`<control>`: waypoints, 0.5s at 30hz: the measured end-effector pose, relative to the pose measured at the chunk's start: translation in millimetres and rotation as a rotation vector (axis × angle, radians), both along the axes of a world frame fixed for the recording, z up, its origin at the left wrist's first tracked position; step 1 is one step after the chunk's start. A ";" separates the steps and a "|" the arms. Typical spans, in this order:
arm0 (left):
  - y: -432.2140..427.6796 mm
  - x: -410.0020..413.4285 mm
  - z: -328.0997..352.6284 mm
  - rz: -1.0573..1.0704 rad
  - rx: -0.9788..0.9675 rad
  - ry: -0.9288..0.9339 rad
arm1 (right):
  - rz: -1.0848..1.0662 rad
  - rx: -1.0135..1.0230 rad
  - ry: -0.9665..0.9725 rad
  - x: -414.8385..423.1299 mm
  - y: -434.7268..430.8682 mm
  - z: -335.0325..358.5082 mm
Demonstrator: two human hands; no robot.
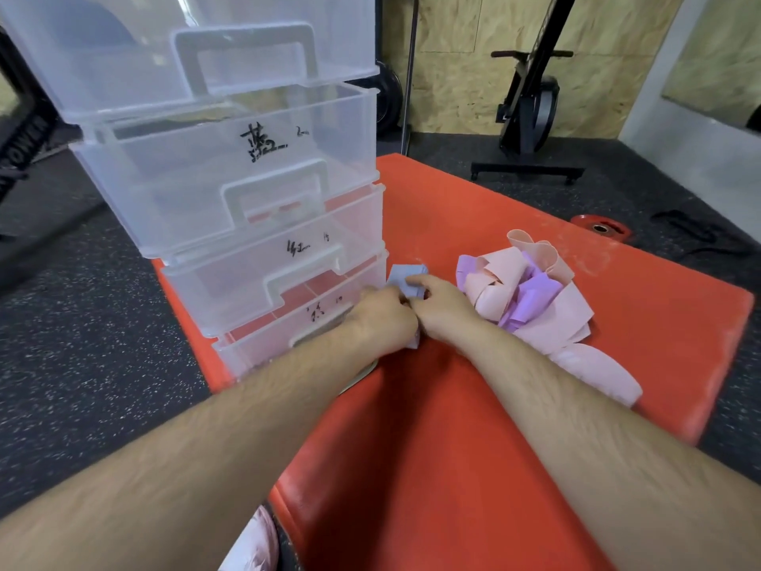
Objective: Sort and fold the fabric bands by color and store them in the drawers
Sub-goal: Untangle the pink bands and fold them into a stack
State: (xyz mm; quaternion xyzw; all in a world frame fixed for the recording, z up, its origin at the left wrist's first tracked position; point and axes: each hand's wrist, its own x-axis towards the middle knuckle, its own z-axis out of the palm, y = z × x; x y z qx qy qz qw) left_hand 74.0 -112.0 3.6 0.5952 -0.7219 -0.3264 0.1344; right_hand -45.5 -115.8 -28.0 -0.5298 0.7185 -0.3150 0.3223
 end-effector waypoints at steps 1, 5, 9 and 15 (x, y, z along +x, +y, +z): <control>-0.1 0.7 -0.2 -0.001 -0.032 -0.055 | 0.031 0.016 0.117 0.9 0.0 0.2; 2.5 6.0 -0.8 -0.130 -0.172 -0.279 | 0.098 0.027 0.405 0.7 6.1 0.5; 5.9 16.8 -2.9 -0.198 -0.249 -0.275 | 0.229 0.007 0.554 -4.6 19.1 15.8; 15.5 8.7 5.7 -0.262 -0.432 -0.186 | 0.281 -0.070 0.675 -28.4 57.6 54.4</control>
